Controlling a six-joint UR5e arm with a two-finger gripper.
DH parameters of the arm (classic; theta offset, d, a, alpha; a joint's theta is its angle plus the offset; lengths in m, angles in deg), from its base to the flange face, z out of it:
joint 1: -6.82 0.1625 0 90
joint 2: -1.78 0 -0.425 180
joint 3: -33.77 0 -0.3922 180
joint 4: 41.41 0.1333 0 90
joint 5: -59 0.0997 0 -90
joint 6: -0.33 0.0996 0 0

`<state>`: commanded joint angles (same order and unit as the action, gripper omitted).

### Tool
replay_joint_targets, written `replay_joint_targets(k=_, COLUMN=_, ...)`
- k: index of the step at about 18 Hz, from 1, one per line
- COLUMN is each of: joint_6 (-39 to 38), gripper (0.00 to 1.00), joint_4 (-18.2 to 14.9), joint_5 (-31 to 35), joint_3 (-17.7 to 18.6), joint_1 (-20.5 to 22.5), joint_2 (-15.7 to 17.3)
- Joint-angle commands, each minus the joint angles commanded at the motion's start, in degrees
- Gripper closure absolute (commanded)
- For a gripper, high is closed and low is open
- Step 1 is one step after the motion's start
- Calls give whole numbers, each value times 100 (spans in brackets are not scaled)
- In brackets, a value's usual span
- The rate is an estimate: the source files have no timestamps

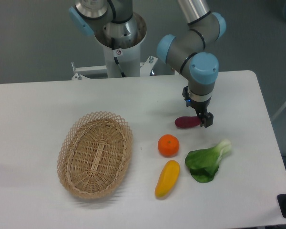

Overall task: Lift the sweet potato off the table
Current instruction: 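Close the gripper around the purple sweet potato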

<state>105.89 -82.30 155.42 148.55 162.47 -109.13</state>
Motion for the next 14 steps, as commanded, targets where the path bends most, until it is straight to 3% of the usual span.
replay_joint_targets(k=5, joint_6=-26, gripper=3, joint_4=142, joint_5=9, joint_3=114, joint_1=-18, joint_2=-53)
replay_joint_targets(k=8, joint_6=-132, gripper=38, joint_4=134, joint_5=9, joint_3=97, joint_1=-18, joint_2=-27)
replay_joint_targets(k=10, joint_6=-141, gripper=56, joint_4=134, joint_5=9, joint_3=80, joint_1=-18, joint_2=-10)
replay_joint_targets(k=14, joint_6=-185, gripper=66, joint_4=125, joint_5=9, joint_3=53, joint_1=-18, joint_2=8)
